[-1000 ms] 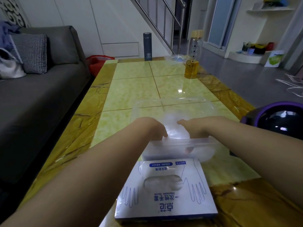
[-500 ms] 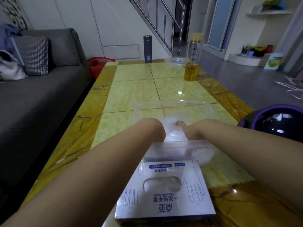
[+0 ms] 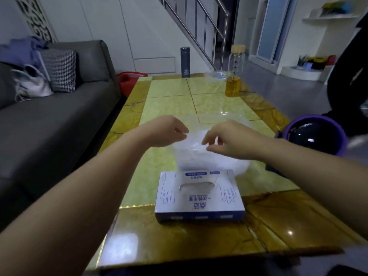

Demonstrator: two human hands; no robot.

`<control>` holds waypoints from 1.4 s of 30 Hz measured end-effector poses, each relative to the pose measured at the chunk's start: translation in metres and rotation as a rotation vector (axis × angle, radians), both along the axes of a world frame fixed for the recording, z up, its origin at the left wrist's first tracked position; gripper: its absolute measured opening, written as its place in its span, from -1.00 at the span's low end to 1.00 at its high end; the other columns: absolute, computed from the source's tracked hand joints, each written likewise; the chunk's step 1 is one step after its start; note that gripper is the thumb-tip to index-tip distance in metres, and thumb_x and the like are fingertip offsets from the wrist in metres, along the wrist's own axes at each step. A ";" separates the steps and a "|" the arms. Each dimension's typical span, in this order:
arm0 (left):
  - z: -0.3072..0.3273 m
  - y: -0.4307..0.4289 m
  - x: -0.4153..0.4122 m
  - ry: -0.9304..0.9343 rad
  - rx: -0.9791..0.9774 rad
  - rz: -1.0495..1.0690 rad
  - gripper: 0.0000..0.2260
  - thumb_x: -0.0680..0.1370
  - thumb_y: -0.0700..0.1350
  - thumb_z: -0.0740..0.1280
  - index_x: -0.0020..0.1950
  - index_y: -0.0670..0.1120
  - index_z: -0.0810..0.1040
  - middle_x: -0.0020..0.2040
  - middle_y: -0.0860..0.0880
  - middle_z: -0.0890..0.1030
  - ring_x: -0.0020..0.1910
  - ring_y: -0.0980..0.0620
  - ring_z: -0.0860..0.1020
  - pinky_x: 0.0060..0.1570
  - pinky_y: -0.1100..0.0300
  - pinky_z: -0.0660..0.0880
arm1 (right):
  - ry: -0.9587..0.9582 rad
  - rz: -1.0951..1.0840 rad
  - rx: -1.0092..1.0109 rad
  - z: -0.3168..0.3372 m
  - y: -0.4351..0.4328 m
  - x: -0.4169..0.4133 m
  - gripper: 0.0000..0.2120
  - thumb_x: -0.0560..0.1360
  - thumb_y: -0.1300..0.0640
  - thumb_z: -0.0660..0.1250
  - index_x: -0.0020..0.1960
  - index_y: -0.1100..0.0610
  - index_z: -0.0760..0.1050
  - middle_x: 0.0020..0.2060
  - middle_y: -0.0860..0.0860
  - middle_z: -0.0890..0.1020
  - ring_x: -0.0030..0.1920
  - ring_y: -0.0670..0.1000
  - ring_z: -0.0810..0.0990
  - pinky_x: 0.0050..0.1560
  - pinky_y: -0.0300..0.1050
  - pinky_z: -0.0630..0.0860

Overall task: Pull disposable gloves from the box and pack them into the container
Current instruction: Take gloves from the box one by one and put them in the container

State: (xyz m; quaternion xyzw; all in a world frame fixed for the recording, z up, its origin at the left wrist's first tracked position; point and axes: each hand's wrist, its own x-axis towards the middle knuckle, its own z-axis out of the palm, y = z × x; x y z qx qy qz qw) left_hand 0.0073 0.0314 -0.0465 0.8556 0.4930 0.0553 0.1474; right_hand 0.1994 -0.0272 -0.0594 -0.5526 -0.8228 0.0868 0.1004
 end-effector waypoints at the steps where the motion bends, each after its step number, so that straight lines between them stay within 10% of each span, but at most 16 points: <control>1: -0.002 -0.006 -0.006 -0.067 0.057 0.020 -0.76 0.59 -0.09 0.28 0.24 -0.04 0.57 0.14 0.01 0.60 -0.01 0.10 0.53 0.03 0.24 0.43 | 0.002 0.044 -0.009 -0.004 -0.011 -0.005 -0.80 0.53 0.05 0.33 0.14 0.01 0.60 -0.16 -0.20 0.53 -0.23 -0.22 0.47 -0.22 -0.37 0.35; 10: -0.048 -0.076 -0.018 -0.325 0.109 0.088 -0.85 0.57 -0.13 0.29 0.10 -0.03 0.60 -0.10 0.11 0.55 -0.13 0.12 0.53 -0.27 0.38 0.43 | -0.314 0.106 -0.157 -0.076 -0.029 -0.029 -0.69 0.56 0.07 0.27 0.30 -0.08 0.49 -0.04 -0.05 0.42 0.05 0.05 0.49 -0.13 -0.16 0.26; 20: -0.082 -0.082 -0.018 0.031 -0.169 0.040 -0.63 0.52 -0.04 0.36 0.33 -0.01 0.50 0.22 0.00 0.51 0.09 0.02 0.50 0.01 0.23 0.40 | -0.199 0.100 -0.019 -0.084 -0.027 -0.029 -0.89 0.54 0.11 0.29 -0.02 0.06 0.59 -0.08 -0.04 0.45 -0.04 0.06 0.51 -0.21 -0.13 0.29; 27: -0.087 -0.074 -0.017 -0.032 -0.259 0.057 -0.53 0.46 0.02 0.44 0.35 0.06 0.43 0.14 0.02 0.44 0.01 0.06 0.45 0.02 0.24 0.39 | -0.185 0.091 0.108 -0.063 -0.042 -0.024 -0.87 0.62 0.05 0.14 0.07 0.01 0.44 0.07 -0.09 0.45 -0.10 -0.03 0.43 -0.20 -0.12 0.28; 35: -0.089 -0.064 -0.007 -0.041 -0.333 0.080 -0.55 0.47 -0.01 0.43 0.33 0.06 0.42 0.08 0.06 0.47 -0.04 0.07 0.46 -0.14 0.25 0.39 | 0.274 -0.083 -0.034 -0.092 -0.048 -0.015 -0.78 0.52 -0.04 0.32 0.13 -0.01 0.50 -0.02 -0.16 0.49 -0.12 -0.09 0.51 -0.01 -0.04 0.48; 42: -0.097 -0.062 -0.007 -0.137 -0.274 0.074 -0.60 0.45 0.06 0.43 0.25 0.09 0.45 -0.04 0.10 0.48 -0.12 0.09 0.47 -0.12 0.19 0.42 | 0.282 -0.116 0.052 -0.088 -0.039 -0.026 -0.87 0.51 0.02 0.33 -0.20 -0.09 0.44 -0.18 -0.17 0.50 -0.05 -0.06 0.51 -0.02 -0.02 0.48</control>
